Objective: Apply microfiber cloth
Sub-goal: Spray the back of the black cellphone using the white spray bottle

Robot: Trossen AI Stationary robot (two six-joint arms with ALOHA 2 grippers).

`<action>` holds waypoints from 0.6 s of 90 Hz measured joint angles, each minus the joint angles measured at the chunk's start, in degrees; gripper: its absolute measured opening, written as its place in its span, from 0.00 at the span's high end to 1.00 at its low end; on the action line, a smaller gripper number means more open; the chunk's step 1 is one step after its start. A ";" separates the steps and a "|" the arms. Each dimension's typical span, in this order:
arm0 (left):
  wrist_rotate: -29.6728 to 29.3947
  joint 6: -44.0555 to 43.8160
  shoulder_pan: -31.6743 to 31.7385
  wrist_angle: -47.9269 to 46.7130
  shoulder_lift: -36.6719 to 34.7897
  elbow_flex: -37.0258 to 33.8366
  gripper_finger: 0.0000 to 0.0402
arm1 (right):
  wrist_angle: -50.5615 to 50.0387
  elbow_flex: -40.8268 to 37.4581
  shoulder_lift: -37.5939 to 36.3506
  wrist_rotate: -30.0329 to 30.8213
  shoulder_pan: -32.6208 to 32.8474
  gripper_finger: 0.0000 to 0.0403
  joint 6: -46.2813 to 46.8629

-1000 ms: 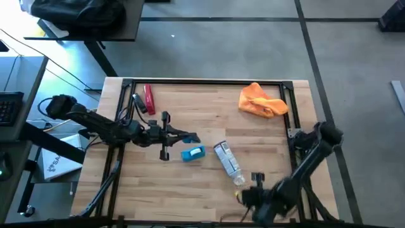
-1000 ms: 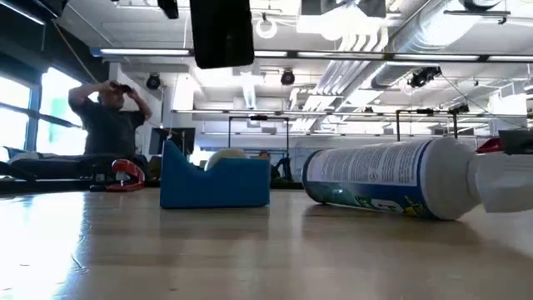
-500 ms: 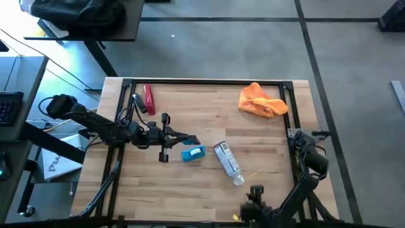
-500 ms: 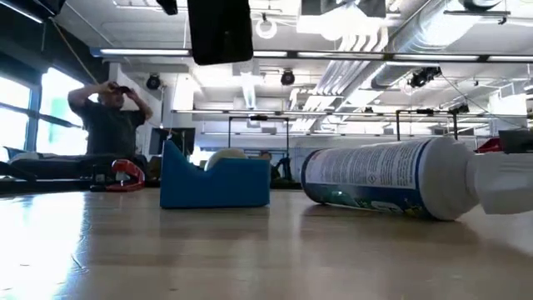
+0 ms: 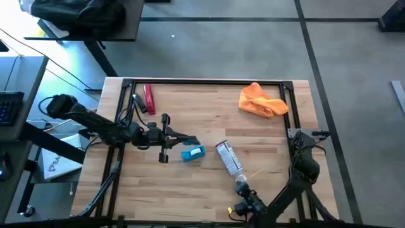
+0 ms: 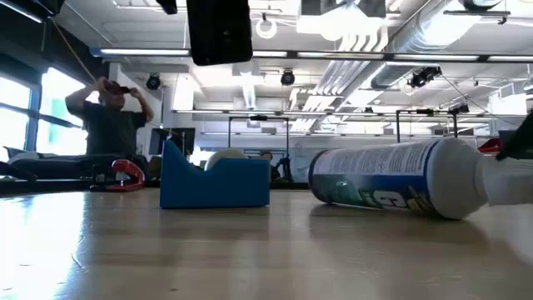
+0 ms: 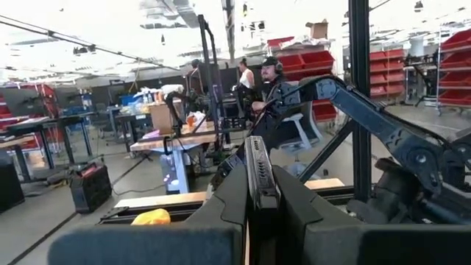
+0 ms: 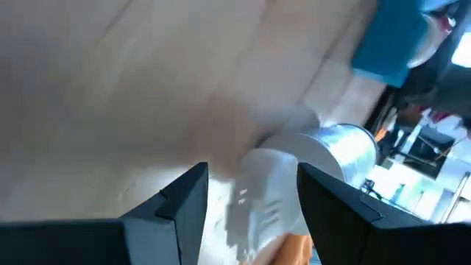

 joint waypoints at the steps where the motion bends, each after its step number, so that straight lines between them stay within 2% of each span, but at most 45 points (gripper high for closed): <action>1: 0.00 0.04 0.00 -0.05 0.00 0.00 0.97 | -0.38 0.00 0.09 0.09 0.01 0.56 0.13; 20: 0.09 0.81 -0.26 -0.13 0.00 0.00 0.97 | -7.90 -0.02 1.06 0.58 0.02 0.56 9.44; 39: 0.09 0.79 -0.28 -0.11 0.00 0.00 0.97 | -8.17 -0.07 1.10 0.66 -0.48 0.56 17.57; 54: 0.09 0.55 -0.28 -0.11 0.00 0.00 0.97 | -9.33 -0.07 1.13 4.90 -1.94 0.57 26.74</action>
